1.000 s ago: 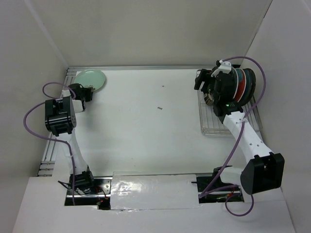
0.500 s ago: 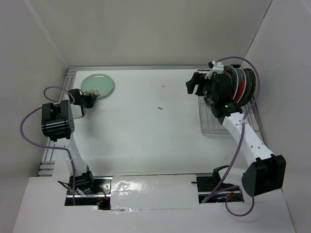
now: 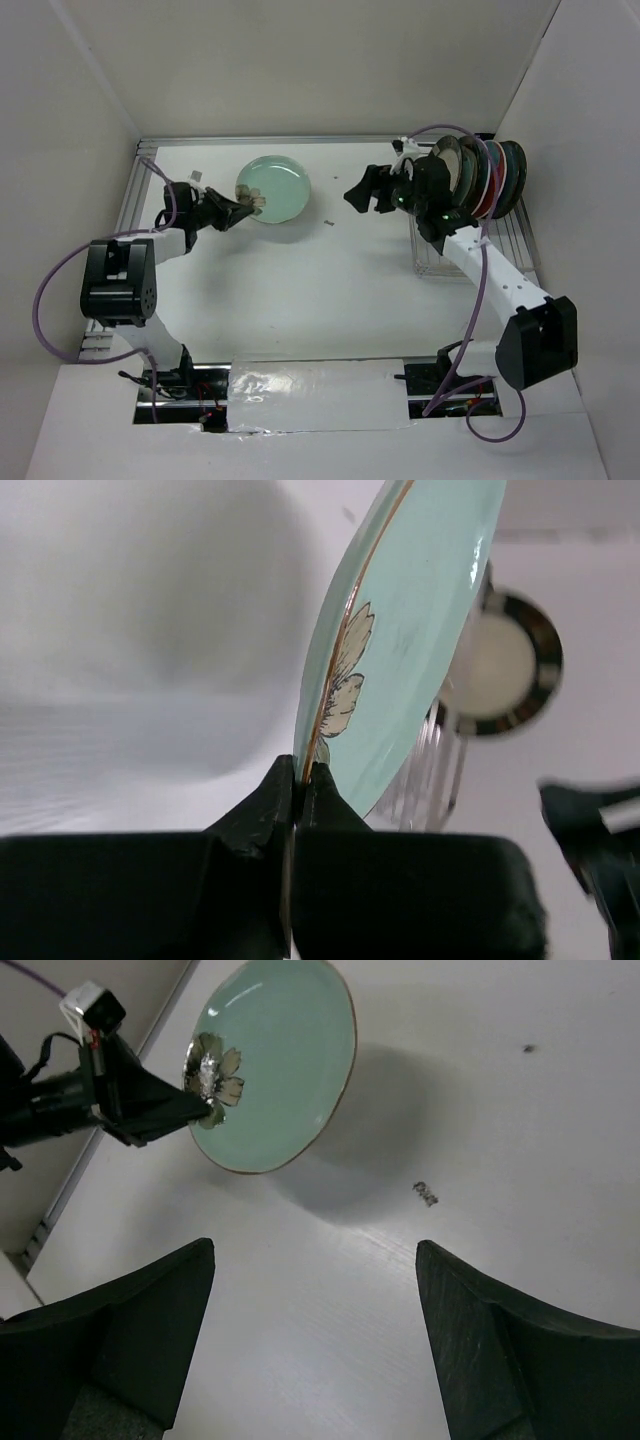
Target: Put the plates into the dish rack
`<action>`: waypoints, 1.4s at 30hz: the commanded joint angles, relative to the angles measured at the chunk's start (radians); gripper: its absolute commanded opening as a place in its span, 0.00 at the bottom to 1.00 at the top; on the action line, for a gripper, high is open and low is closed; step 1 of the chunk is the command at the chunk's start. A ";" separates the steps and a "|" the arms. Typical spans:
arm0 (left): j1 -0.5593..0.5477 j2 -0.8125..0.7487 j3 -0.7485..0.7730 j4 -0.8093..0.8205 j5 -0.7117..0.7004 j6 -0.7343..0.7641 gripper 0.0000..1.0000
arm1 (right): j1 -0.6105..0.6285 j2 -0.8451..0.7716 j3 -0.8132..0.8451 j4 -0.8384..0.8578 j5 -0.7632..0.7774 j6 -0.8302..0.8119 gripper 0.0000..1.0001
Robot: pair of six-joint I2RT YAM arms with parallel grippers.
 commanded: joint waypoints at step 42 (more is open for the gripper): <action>-0.228 -0.453 0.120 -0.848 -0.349 0.711 1.00 | -0.048 -0.001 0.296 -0.054 0.823 -0.392 0.00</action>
